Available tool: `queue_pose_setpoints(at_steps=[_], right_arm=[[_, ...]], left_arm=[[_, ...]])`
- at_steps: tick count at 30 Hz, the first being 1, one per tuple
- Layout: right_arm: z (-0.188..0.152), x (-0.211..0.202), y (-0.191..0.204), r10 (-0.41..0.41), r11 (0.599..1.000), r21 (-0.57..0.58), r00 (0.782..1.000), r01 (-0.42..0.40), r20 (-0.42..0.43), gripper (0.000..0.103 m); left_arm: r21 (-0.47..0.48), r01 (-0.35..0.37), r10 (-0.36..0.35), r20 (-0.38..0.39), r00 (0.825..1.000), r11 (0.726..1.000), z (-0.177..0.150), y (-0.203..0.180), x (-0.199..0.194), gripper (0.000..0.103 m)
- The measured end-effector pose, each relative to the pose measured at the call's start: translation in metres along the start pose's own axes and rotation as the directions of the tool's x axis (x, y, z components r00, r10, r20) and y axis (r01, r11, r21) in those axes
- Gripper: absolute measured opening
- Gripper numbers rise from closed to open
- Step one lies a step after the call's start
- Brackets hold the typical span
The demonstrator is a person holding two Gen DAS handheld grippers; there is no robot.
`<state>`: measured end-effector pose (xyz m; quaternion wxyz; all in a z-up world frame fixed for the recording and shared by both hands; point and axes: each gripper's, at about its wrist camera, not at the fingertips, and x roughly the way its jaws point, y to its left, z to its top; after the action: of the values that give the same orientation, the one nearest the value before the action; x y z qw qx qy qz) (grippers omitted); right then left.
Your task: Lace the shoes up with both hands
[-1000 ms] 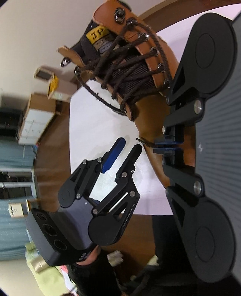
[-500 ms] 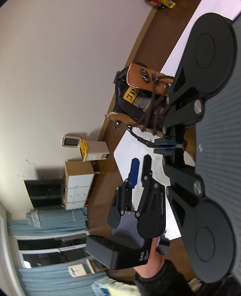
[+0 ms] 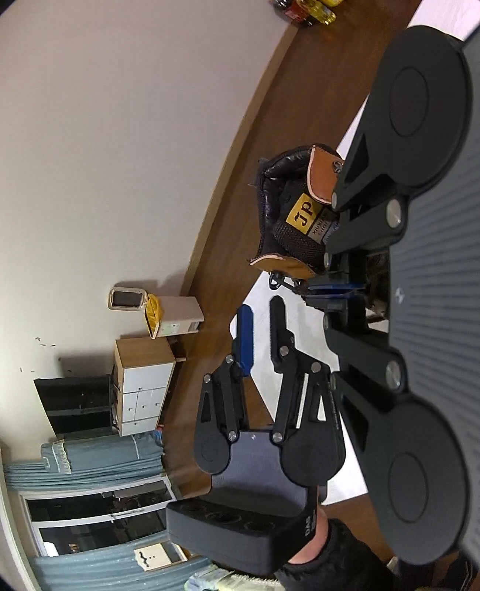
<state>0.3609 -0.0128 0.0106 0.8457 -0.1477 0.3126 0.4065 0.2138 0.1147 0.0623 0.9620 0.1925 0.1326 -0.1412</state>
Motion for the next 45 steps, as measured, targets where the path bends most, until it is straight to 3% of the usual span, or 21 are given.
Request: queue_pose_setpoints(at_steps=[7, 22, 29, 33, 37, 42, 45], right_arm=[[0.009, 0.009, -0.004, 0.028, 1.000, 0.007, 0.999, -0.028, -0.037, 0.003], [0.021, 0.008, -0.009, 0.051, 0.998, 0.037, 0.996, -0.048, -0.071, 0.003], [0.028, 0.008, -0.011, 0.019, 0.999, 0.047, 0.999, -0.017, -0.044, 0.003], [0.030, 0.014, -0.007, 0.012, 0.999, 0.037, 0.999, -0.010, -0.052, 0.003], [0.033, 0.018, -0.004, 0.009, 0.999, 0.032, 0.999, -0.008, -0.041, 0.003], [0.036, 0.020, -0.003, -0.005, 1.000, 0.024, 0.999, 0.006, -0.036, 0.003], [0.037, 0.021, -0.002, -0.012, 1.000, 0.020, 0.999, 0.013, -0.036, 0.003]], left_arm=[[-0.062, 0.032, -0.032, 0.007, 0.999, 0.998, -0.001, 0.007, 0.002, 0.027], [-0.085, 0.030, -0.029, 0.009, 1.000, 0.996, -0.001, 0.014, 0.013, 0.027], [-0.055, 0.034, -0.034, 0.016, 0.999, 0.998, -0.003, 0.015, 0.012, 0.027], [-0.005, 0.058, -0.058, 0.032, 0.998, 0.998, -0.004, 0.012, 0.008, 0.028], [0.102, 0.099, -0.102, 0.033, 0.994, 0.990, -0.005, 0.004, 0.005, 0.028], [0.289, 0.092, -0.105, 0.031, 0.994, 0.953, -0.006, -0.007, 0.008, 0.031], [0.340, 0.103, -0.121, 0.034, 0.992, 0.935, -0.006, -0.008, 0.010, 0.031]])
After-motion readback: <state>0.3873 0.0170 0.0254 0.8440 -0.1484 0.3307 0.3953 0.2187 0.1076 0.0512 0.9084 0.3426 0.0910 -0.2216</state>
